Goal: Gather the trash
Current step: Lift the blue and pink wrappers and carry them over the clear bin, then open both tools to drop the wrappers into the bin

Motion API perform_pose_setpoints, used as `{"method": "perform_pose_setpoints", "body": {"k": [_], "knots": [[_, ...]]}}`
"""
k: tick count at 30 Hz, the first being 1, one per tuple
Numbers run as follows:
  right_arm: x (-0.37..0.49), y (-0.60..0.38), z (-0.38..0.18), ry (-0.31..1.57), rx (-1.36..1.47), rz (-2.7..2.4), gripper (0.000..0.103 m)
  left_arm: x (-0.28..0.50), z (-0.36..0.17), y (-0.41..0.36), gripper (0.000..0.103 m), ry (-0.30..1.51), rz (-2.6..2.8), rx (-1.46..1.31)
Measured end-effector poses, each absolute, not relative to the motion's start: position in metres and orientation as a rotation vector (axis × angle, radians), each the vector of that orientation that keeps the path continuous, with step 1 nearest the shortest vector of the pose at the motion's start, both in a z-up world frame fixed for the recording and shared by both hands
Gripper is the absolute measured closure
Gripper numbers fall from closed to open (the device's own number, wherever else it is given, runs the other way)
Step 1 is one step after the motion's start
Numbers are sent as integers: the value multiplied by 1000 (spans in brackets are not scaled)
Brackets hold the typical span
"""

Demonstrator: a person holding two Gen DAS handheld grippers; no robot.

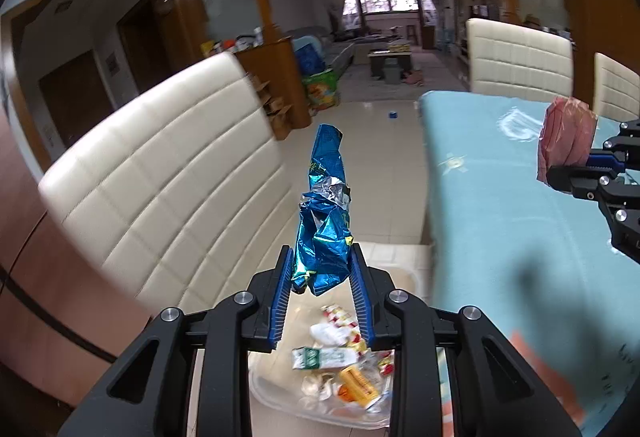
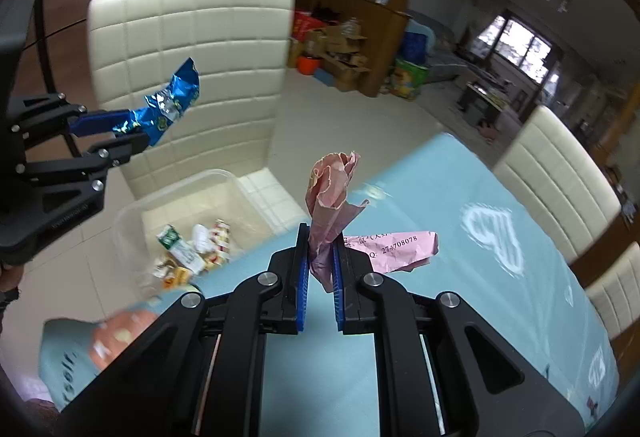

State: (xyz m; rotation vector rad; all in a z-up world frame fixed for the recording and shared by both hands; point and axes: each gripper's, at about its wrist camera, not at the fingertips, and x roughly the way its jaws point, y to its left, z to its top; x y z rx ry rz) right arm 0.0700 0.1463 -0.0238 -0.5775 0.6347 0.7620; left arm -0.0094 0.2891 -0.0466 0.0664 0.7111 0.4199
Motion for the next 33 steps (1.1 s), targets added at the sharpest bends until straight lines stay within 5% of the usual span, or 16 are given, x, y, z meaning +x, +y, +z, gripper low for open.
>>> {"method": "perform_pose_setpoints", "body": {"k": [11,12,13,14,33], "knots": [[67,217,-35,650,-623,827,91,-12,-67,326,73,724,390,-9],[67,219,-36,651,-625,827,91,-10,-69,326,58,725,384,-8],[67,222,-38,649,-629,825,91,-8,-71,325,31,728,395,0],[67,223,-40,648,-633,822,91,-7,-73,325,13,721,422,12],[60,255,-66,699,-688,871,91,-33,-93,355,13,742,458,-59]]}}
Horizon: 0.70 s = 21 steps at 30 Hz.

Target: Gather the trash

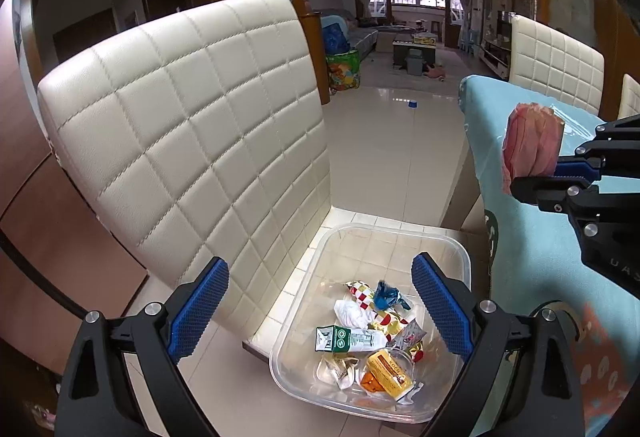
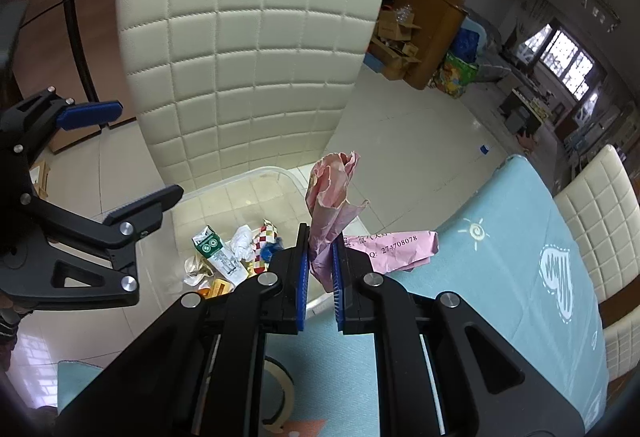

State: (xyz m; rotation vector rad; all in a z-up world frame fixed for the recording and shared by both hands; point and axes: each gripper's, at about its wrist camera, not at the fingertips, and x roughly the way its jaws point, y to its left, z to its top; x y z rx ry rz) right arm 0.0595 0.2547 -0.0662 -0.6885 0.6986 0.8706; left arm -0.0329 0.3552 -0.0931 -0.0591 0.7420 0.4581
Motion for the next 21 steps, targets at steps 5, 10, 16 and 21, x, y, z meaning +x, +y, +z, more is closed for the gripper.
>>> {"method": "perform_pose_setpoints", "body": {"k": [5,10,16,21], "knots": [[53,258,-60,676,-690,883,90,-38,-91,358,13,738,452,-81],[54,258,-59,709,-669,901,89,-43,-83,359,13,712,467,-92],[68,247,-58,744,-604,862,14,-47,-77,362,13,695,474,-114],[67,232,-54,670,-617,817,22,-47,-76,363,13,693,469,-132]]}}
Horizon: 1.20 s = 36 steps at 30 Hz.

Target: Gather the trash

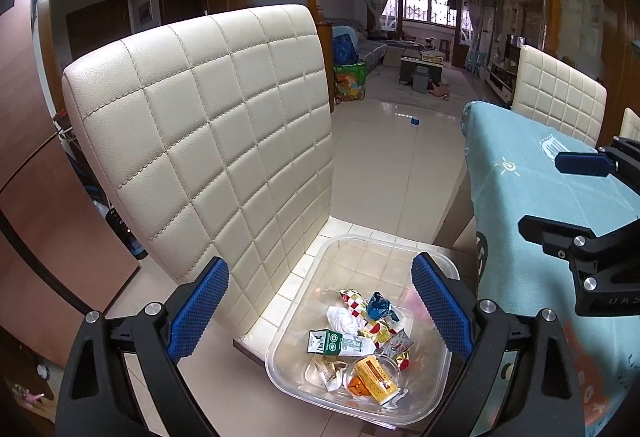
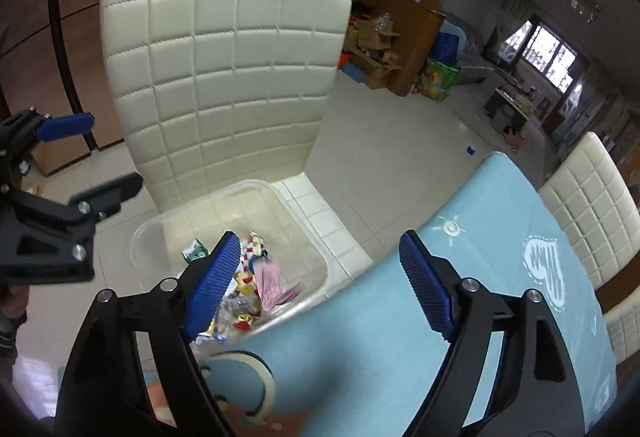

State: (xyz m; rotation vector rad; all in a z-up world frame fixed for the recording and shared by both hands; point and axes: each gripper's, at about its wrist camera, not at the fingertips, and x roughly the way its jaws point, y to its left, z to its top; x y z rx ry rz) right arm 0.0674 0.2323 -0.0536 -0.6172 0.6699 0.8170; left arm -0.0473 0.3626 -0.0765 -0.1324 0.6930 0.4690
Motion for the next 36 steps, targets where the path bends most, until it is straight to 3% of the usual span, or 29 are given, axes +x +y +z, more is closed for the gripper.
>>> {"method": "perform_pose_setpoints", "body": {"k": [2,7,18,36], "knots": [[70,227,-52,679,-601,812,21,-46,-76,361,13,693,464,-131],[74,207,-44,679,-539,795,6,-44,-72,351,13,686,438,-125],[67,165,-30,644,-472,685,4,-40,-63,316,12,670,403,-102],[23,45,57,497,-172,353,3,-59,24,246,13,455,360,-142]]}}
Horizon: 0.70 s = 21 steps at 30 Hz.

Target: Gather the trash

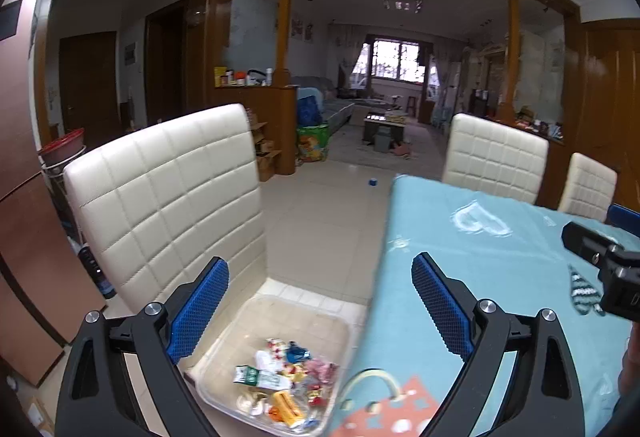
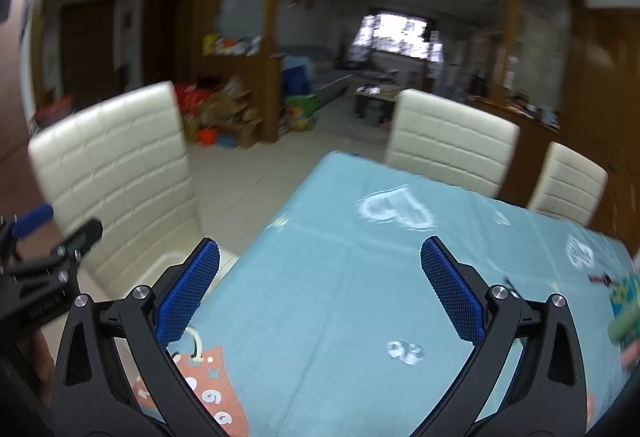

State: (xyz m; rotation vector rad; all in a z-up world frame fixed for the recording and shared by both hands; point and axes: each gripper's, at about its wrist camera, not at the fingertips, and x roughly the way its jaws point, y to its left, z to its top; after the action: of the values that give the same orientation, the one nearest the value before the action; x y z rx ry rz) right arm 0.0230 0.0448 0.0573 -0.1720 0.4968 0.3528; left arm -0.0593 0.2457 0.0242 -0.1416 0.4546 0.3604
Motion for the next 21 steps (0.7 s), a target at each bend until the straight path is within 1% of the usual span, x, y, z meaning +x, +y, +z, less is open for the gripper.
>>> {"method": "perform_pose_setpoints", "body": {"k": [6,21], "knots": [[2,15,77,398,-160,262,3,-58,45,212,13,411,350,-112],[-3,-57,88,394,-34,218,3,-38,68,138,13,389,196,-45]]}}
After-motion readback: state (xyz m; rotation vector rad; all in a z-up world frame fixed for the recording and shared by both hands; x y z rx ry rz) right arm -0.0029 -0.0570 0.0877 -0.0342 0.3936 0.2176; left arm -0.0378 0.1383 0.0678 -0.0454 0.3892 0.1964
